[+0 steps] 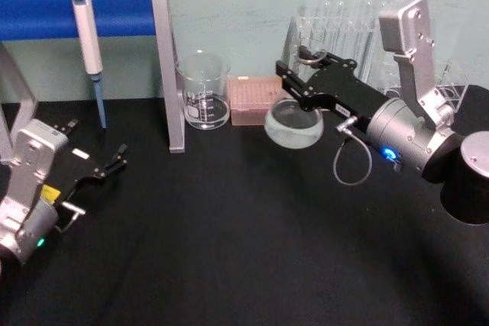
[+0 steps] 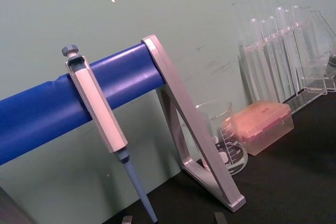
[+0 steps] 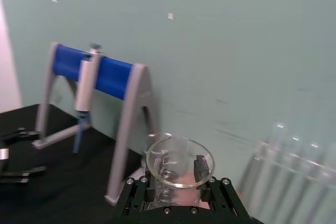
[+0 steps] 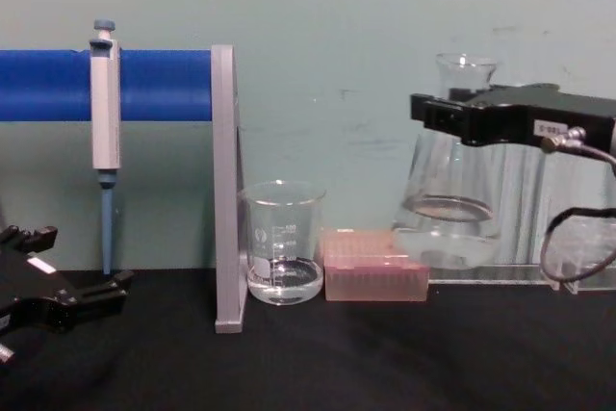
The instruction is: Grasp the erlenmeyer flask with one hand, shake it three times, then place it back.
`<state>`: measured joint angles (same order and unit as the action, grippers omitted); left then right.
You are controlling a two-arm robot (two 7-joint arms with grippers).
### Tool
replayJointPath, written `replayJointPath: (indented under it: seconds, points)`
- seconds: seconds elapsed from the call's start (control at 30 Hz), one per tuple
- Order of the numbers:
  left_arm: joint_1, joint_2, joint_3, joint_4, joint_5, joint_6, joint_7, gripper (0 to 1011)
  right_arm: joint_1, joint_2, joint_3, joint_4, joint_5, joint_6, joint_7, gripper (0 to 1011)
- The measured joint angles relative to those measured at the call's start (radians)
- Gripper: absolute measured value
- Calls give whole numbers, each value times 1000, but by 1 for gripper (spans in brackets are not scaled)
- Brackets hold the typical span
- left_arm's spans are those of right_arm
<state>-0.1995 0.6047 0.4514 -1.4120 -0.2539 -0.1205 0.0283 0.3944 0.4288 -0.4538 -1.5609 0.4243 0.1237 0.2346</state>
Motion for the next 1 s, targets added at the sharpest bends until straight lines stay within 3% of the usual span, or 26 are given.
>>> replayJointPath:
  seconds: [0.23,0.63,0.83,1.0]
  points:
    - [0,0,0,0,0,0,0,1001,-17,-22,32,-3,-32,25,-67,449]
    - [0,0,0,0,0,0,0,1001,-29,-48,60,-5,-60,39,-84,449]
    - [0,0,0,0,0,0,0,1001,-33,-50,66,-8,-53,38,-26,449]
    - [0,0,0,0,0,0,0,1001,-32,-42,64,-14,-35,29,58,449]
